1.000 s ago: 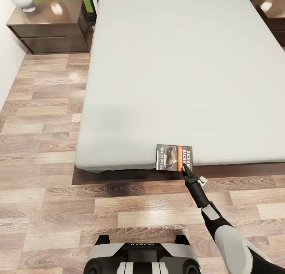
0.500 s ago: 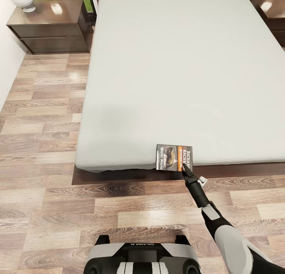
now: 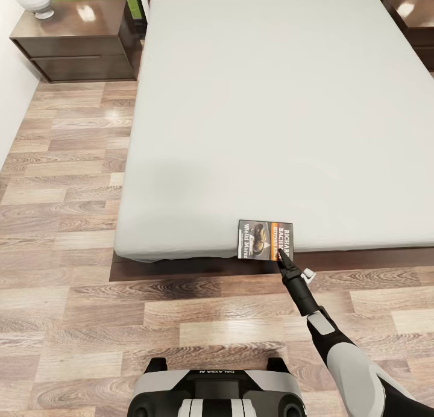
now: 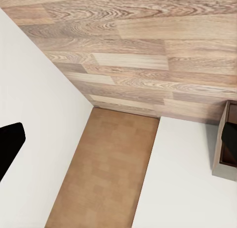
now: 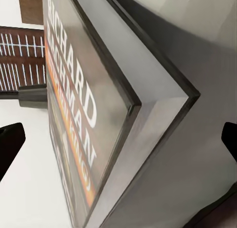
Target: In the bedroom, move the book from the bed onto either nightstand, and place the two sandals side by side next to the bed.
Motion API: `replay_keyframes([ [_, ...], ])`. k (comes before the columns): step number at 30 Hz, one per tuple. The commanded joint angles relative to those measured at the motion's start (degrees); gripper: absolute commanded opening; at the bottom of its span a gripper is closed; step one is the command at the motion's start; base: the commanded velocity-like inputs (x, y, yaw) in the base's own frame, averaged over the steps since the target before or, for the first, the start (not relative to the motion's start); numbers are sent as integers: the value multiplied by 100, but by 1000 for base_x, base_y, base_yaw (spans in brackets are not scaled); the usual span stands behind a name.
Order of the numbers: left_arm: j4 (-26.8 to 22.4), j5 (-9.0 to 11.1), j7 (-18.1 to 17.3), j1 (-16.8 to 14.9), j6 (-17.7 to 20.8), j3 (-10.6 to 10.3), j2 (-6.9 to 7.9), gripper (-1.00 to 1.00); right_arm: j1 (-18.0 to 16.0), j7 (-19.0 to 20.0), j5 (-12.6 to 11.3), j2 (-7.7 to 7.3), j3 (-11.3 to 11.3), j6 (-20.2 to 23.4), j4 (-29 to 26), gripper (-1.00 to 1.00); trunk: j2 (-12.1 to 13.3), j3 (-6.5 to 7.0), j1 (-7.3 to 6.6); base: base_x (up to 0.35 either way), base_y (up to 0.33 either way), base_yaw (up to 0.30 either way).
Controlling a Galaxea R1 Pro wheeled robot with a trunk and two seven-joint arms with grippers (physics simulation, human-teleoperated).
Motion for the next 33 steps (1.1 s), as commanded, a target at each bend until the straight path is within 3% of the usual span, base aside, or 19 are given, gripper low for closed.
replay_keyframes([
  [1, 4, 38, 9, -1, -17, -48, -1, 100, 0, 14, -41, 3, 1, 60, -2, 100, -1, -2, 0, 0, 0, 0],
  [3, 6, 38, 9, -1, -15, -48, -1, 100, 0, 13, -41, 5, 1, 61, -2, 100, -1, -2, 0, 0, 0, 0],
  [4, 5, 38, 10, -1, -15, -48, -1, 100, 0, 12, -41, 6, 1, 61, -2, -100, -1, -2, 0, 0, 0, 0],
  [33, 5, 38, 13, -1, -17, -48, -1, 100, 0, -138, -41, -3, 1, 58, -11, -100, -1, -2, 0, -1, 0, 0],
])
